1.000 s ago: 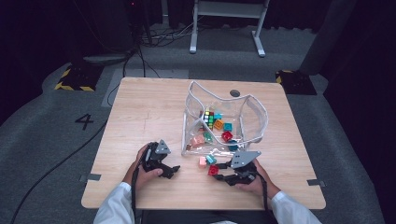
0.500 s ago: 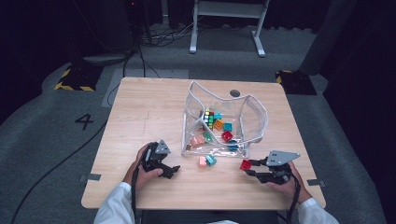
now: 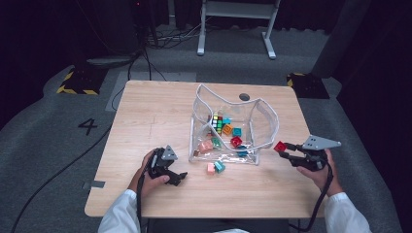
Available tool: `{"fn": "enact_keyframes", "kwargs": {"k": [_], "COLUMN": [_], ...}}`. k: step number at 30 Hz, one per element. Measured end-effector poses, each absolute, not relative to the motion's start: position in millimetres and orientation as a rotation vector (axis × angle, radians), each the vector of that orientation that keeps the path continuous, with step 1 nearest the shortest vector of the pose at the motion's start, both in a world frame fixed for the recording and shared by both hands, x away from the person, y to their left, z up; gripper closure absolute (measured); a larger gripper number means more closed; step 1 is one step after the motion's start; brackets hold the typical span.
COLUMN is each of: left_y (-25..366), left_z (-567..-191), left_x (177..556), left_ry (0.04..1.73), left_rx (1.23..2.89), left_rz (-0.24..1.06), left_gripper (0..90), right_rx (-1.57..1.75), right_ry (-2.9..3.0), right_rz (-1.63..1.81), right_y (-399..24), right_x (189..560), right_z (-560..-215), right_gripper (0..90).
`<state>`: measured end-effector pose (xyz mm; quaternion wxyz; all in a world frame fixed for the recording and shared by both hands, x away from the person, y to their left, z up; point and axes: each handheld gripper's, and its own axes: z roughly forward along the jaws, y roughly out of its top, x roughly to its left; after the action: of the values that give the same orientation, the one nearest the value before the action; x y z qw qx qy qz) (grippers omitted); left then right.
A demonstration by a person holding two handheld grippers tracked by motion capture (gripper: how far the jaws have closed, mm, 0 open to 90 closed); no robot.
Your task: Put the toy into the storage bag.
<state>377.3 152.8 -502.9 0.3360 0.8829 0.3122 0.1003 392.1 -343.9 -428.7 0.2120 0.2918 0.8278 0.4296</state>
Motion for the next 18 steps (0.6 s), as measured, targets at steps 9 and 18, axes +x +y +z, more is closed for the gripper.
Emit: {"fn": "enact_keyframes", "kwargs": {"k": [9,18], "left_y": [153,153], "left_z": [-503,-503], "left_x": [377,377], "left_ry": [0.818,0.815], "left_rx": [2.304,2.303], "left_rz": [0.263,0.261], "left_gripper": [4.0,4.0], "right_rx": [0.859,0.906], "right_ry": [2.210,2.126], "right_rz": [1.167,1.173], "right_y": [-353,-361], "right_x": [425,452], "right_z": [-396,-358], "right_gripper": [59.1,59.1]}}
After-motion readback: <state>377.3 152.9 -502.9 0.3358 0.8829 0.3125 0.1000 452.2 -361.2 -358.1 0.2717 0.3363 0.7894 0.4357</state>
